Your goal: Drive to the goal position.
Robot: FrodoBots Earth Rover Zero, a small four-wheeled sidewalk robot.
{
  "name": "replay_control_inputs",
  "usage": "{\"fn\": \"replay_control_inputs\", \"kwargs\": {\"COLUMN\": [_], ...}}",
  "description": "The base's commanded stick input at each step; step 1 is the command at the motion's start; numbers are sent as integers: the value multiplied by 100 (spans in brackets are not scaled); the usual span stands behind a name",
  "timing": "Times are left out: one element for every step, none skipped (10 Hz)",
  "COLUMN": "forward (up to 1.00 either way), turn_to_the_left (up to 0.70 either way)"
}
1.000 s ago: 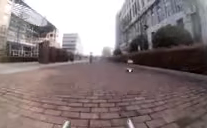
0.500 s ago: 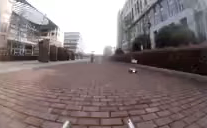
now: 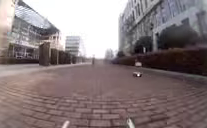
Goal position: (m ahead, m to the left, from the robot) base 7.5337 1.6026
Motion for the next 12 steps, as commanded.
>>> {"fn": "replay_control_inputs", "kwargs": {"forward": [70,70,70,70,70,70,70,70,70,70,70,70], "turn_to_the_left": [-14,-14,-14,-14,-14,-14,-14,-14,-14,-14,-14,-14]}}
